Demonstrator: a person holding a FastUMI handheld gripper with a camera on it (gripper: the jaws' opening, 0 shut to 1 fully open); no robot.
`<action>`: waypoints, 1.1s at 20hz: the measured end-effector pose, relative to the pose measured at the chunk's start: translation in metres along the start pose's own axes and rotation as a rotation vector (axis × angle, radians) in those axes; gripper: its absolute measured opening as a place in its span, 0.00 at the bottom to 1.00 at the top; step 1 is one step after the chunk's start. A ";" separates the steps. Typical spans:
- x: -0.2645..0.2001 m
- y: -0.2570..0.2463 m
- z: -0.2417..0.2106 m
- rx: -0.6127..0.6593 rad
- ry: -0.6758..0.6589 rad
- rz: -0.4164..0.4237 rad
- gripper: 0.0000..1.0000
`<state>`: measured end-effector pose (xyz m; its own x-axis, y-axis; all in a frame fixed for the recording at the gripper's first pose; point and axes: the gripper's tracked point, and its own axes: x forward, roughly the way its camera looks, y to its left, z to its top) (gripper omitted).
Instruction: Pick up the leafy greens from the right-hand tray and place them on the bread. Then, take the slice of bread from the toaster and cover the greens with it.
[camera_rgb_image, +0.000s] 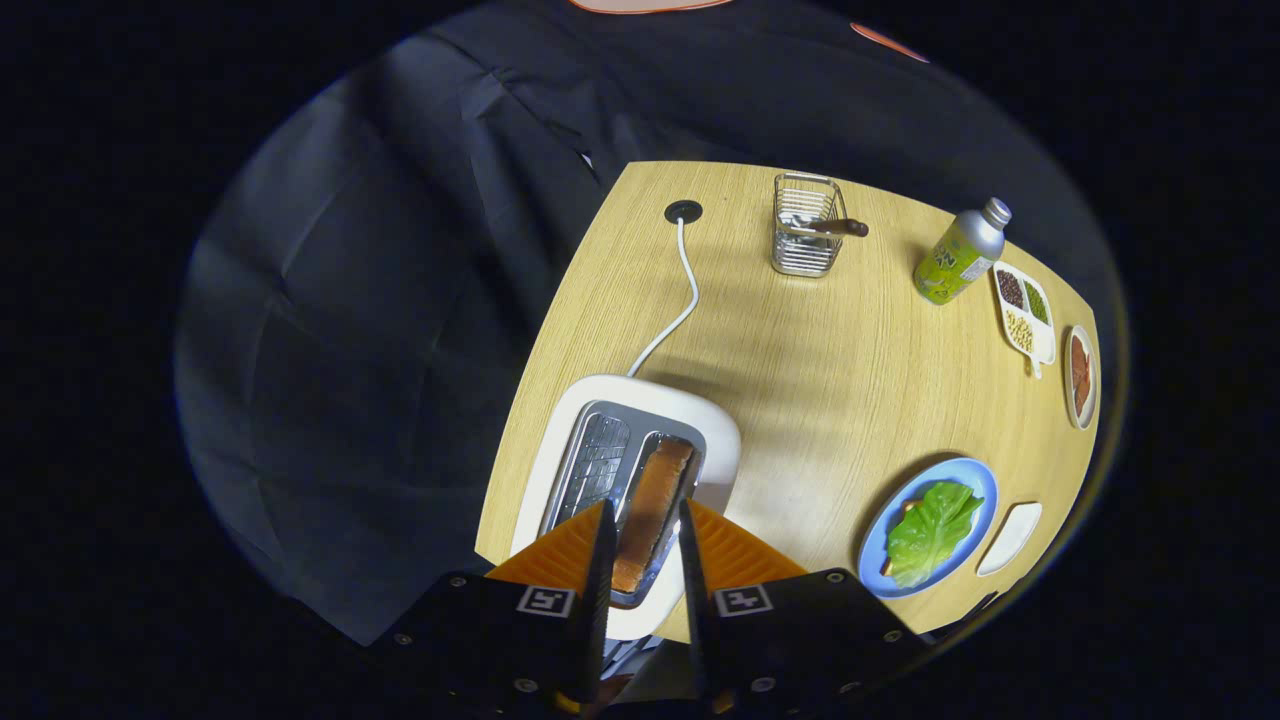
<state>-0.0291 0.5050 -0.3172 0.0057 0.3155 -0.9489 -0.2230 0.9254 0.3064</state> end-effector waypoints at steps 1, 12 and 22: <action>-0.001 0.000 0.002 0.013 -0.007 0.006 0.27; -0.060 0.003 0.005 0.041 -0.130 0.162 0.10; -0.138 -0.062 0.008 0.103 -0.277 0.267 0.08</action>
<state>-0.0086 0.4056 -0.2052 0.2268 0.5794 -0.7829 -0.1529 0.8150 0.5589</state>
